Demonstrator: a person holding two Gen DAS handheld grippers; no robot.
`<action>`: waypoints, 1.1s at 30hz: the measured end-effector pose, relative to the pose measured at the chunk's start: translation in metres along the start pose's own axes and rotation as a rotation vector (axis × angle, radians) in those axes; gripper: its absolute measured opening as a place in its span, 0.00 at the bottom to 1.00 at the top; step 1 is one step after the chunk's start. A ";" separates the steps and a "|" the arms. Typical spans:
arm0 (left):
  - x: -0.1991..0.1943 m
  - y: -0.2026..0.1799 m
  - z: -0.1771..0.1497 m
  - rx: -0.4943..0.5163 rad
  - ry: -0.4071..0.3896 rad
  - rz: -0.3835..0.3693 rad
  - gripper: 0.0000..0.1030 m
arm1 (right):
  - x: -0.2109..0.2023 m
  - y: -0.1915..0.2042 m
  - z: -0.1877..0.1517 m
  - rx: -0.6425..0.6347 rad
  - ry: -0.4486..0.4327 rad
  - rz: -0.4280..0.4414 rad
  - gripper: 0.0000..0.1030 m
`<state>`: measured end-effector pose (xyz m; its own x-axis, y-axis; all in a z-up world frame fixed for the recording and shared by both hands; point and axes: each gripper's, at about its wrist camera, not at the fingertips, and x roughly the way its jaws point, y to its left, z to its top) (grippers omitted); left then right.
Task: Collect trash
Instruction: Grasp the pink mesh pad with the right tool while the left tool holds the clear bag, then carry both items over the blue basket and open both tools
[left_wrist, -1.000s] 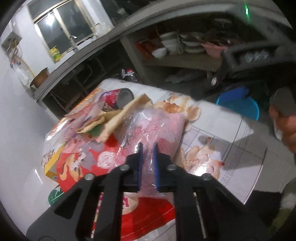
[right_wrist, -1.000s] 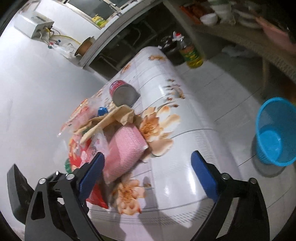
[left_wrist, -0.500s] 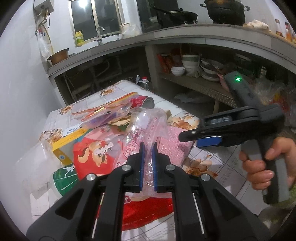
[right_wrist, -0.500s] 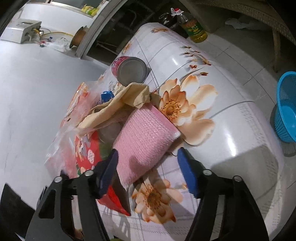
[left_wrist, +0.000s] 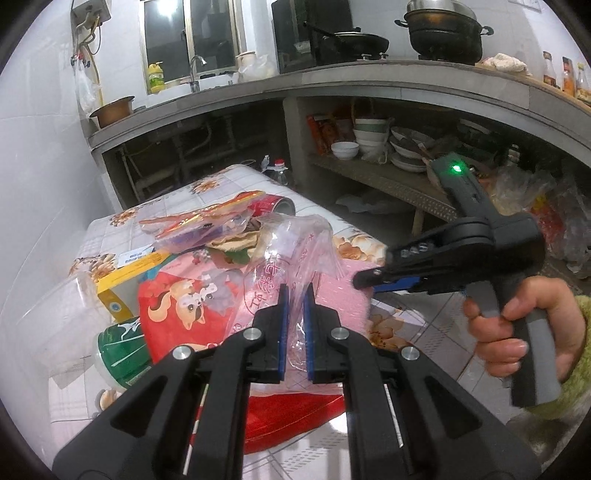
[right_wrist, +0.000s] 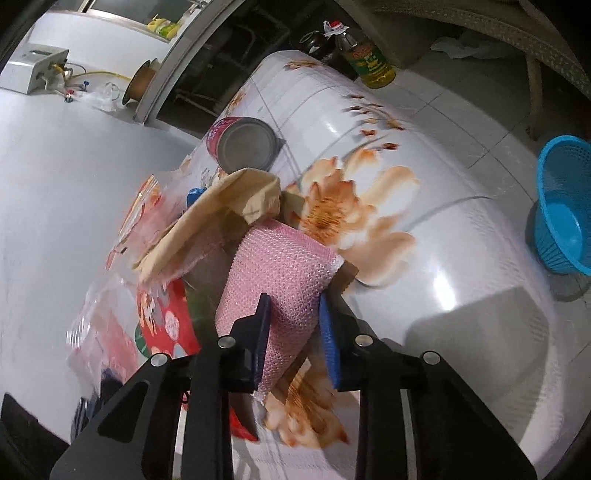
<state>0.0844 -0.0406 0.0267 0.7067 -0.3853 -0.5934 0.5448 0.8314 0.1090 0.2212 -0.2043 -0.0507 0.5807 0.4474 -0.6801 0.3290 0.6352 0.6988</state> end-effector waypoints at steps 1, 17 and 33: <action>0.000 -0.001 0.000 0.002 -0.001 -0.005 0.06 | -0.006 -0.004 -0.002 0.002 0.006 0.000 0.25; 0.037 -0.086 -0.014 0.175 0.155 -0.161 0.06 | -0.077 -0.077 -0.036 0.136 0.008 0.073 0.27; 0.051 -0.097 -0.020 0.217 0.198 -0.132 0.06 | -0.064 -0.081 -0.037 0.121 -0.008 0.162 0.26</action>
<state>0.0585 -0.1332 -0.0304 0.5336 -0.3812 -0.7549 0.7245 0.6666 0.1755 0.1297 -0.2612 -0.0717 0.6387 0.5323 -0.5556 0.3180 0.4749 0.8206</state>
